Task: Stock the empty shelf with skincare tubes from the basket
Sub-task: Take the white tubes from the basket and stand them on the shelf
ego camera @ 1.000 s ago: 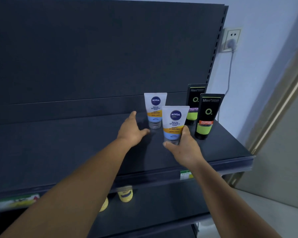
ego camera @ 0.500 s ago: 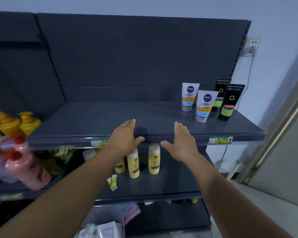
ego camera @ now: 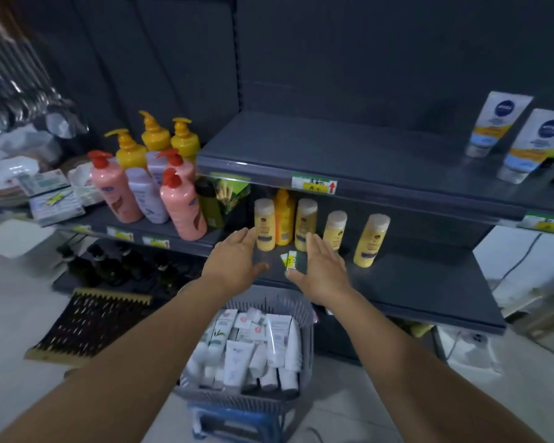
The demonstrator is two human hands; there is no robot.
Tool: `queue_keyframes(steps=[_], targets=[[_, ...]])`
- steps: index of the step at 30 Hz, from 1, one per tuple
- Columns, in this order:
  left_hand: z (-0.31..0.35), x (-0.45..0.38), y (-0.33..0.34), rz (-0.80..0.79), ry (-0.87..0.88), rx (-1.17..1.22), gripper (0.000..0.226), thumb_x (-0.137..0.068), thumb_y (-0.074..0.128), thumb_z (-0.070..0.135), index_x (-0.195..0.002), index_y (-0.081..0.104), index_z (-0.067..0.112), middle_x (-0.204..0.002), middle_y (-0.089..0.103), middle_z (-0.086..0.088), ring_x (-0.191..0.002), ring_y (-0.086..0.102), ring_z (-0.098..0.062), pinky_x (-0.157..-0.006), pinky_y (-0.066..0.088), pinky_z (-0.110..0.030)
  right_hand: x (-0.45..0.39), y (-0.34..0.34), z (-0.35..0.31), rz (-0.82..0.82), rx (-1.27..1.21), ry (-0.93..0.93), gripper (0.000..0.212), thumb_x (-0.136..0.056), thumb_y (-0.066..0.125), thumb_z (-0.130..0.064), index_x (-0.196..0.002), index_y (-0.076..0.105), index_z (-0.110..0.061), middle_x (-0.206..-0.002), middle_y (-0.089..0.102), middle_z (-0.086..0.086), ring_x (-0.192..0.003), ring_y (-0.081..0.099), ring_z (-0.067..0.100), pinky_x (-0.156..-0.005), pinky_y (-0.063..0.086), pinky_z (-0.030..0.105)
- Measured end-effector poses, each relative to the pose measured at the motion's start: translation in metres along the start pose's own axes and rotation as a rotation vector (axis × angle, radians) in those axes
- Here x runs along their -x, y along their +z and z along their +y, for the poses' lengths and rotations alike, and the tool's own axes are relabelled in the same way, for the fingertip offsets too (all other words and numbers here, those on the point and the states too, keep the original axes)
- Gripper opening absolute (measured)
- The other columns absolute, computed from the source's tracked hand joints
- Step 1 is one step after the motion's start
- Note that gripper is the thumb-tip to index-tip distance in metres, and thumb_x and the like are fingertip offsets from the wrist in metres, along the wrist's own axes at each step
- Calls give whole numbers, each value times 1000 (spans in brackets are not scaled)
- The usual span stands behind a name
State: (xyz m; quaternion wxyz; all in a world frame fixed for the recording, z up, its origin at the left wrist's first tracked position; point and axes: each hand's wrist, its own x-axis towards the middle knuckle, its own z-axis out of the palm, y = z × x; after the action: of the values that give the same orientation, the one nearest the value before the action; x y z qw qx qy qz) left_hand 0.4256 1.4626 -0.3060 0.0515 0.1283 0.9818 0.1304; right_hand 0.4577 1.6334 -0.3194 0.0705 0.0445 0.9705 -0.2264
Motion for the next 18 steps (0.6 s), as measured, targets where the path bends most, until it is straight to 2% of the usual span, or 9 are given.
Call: queue_keyframes(steps=[6,13,18], targets=[[-49,22,50,-104,-119,22,80,-93,51,46,-153,9,13,-160,15,-5,-147,16,-20,-118,20,-35,-9,59,-8,-142,17,-36,88,-93,53,-45,-153,-5,-16,-162,-6,0,-149,-7,19,-121,4,40],[-92,36,113,-209,-241,64,78,-91,55,43,-151,16,13,-157,25,-6,-143,26,-23,-117,24,-36,-23,118,4,-323,51,-19,86,-94,51,-45,-154,-4,-15,-162,-6,1,-149,-2,20,-119,4,37],[-117,37,154,-293,-365,61,76,-93,54,41,-152,14,14,-157,23,-7,-143,27,-25,-117,25,-37,-36,165,17,-428,41,-17,87,-93,55,-40,-154,-2,-13,-162,-1,5,-149,3,21,-121,8,37]])
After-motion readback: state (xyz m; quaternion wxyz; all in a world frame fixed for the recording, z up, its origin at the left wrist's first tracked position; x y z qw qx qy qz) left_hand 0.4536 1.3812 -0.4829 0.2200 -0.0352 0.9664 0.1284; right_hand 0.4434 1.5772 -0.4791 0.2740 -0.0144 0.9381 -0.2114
